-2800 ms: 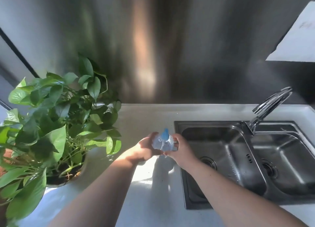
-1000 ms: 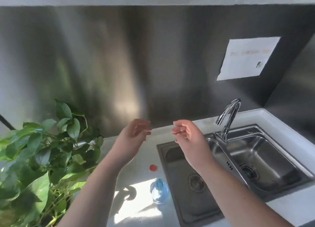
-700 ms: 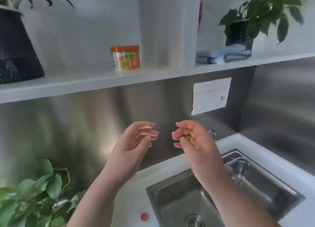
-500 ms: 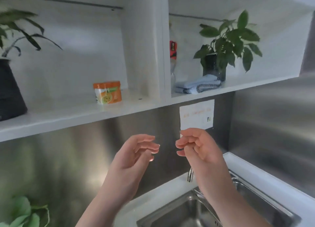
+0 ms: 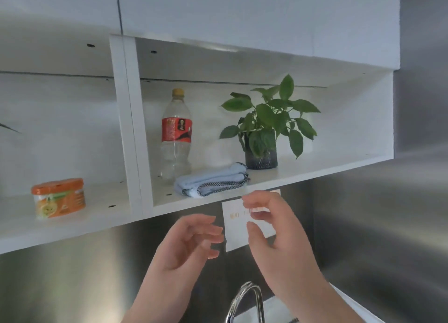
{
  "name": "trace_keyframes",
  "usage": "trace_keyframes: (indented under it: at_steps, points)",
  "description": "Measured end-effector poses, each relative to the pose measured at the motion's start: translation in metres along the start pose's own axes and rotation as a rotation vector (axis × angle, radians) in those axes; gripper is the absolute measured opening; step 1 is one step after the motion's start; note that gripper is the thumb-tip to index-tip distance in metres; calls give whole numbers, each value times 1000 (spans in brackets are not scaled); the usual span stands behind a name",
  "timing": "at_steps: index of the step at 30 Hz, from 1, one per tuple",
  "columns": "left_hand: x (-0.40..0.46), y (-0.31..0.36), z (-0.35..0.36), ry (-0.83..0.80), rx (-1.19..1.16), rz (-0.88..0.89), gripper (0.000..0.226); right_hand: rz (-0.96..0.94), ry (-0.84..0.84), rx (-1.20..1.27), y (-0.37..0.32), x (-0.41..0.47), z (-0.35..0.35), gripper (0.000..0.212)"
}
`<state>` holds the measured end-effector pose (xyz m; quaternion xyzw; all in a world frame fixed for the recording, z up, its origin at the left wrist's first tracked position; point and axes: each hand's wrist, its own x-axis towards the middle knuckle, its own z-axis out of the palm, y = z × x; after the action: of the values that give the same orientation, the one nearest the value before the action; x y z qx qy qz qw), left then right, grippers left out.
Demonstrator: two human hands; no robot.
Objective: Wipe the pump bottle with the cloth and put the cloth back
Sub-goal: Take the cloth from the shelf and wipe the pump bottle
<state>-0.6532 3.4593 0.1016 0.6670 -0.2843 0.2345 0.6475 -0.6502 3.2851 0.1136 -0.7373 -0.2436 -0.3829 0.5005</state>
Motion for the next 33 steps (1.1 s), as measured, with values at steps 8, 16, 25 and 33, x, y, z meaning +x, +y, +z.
trace_keyframes:
  at_steps: [8,16,25,33]
  points:
    - [24,-21,44,309,9,-59,36,-378,-417,-420,24,100,3,72]
    - [25,-14,31,515,-109,-200,27,-417,-427,-568,42,113,29,55]
    - [-12,-8,-12,306,27,-181,24,-469,-33,-305,39,69,18,52]
    - [-90,-26,-98,197,158,-407,23,-156,-250,102,46,-78,79,54]
